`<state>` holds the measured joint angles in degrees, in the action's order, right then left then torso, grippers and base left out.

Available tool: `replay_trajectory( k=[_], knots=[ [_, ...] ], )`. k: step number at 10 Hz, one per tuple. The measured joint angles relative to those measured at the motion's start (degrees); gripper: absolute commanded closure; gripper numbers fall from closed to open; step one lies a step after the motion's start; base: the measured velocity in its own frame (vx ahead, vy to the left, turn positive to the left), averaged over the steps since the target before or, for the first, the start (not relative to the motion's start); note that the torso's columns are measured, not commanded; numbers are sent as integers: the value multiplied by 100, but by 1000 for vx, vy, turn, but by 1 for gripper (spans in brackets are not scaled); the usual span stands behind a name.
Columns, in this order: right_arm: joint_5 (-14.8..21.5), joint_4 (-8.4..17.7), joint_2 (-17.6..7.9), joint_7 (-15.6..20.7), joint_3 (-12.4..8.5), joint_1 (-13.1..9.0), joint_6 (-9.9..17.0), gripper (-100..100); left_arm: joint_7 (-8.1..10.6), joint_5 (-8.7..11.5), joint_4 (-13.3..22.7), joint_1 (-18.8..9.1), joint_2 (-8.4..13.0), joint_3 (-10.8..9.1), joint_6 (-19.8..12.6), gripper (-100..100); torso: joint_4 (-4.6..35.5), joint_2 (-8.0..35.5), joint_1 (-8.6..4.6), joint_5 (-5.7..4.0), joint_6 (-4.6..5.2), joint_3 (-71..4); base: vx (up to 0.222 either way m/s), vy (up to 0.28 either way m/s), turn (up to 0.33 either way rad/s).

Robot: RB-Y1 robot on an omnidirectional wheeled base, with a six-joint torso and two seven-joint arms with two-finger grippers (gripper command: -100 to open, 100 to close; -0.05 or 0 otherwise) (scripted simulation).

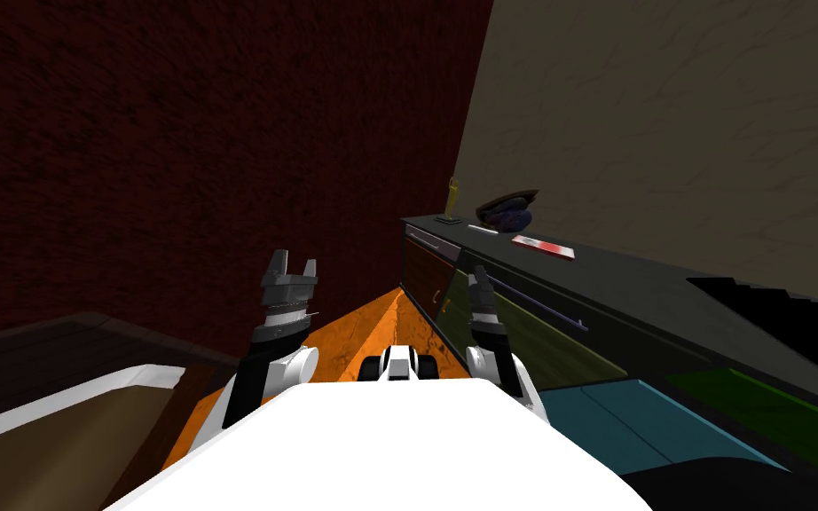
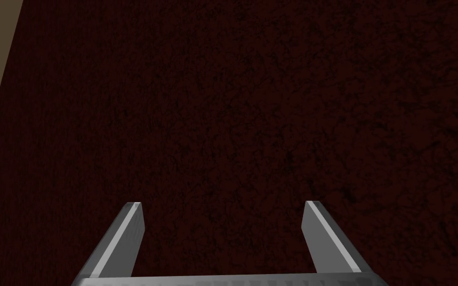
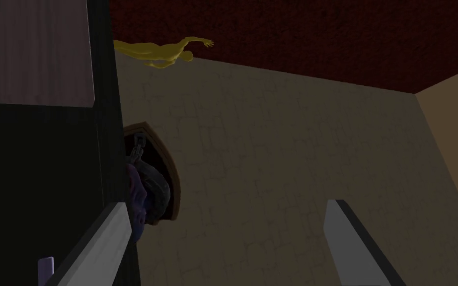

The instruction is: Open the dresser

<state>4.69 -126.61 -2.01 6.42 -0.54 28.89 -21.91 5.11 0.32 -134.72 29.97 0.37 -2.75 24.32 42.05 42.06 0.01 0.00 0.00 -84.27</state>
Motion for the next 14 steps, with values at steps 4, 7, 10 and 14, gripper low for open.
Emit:
replay_trajectory(
  k=[4, 7, 10, 14],
  knots=[
    [629, 26, -464, 164, -137, -170, -202, -100, 0, 0, 0, 0, 0, 0, 0, 0, 24, 23, 0, 0, 0, -30, 16, 16, -13],
    [1078, 18, -642, 263, -245, -265, -341, -100, 0, 0, 0, 0, 0, 0, 0, 0, 24, 23, -1, 0, 0, -30, 12, 13, -14],
    [1520, 28, -760, 369, -345, -370, -482, -100, 0, 0, 0, 0, 0, 0, 0, 0, 24, 21, -1, 0, 0, -31, 16, 15, -20],
    [2204, 30, -913, 541, -510, -530, -713, -100, 0, 0, 0, 0, 0, 0, 0, 0, 24, 23, 0, 0, 0, -30, 18, 19, -20]
  ],
)
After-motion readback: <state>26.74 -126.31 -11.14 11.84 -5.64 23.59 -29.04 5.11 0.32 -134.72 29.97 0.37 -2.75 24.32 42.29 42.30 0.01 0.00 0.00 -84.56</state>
